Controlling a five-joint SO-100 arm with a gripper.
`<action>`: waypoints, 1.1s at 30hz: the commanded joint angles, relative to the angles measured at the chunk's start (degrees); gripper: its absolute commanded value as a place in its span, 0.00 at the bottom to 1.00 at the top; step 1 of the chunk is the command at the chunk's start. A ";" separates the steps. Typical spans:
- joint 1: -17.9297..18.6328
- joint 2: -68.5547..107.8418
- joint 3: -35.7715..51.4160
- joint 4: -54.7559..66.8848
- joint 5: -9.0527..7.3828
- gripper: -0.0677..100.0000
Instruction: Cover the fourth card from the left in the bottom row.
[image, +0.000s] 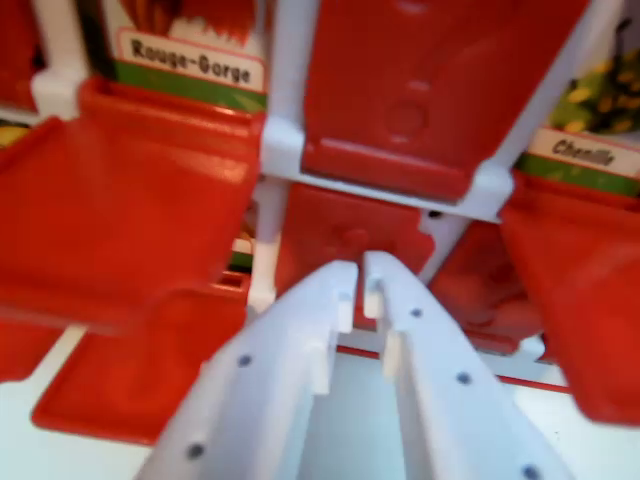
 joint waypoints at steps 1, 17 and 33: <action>0.26 1.23 -4.31 -1.41 -0.70 0.00; -0.18 55.55 2.29 38.85 2.11 0.00; 2.37 84.81 -8.09 74.79 0.44 0.00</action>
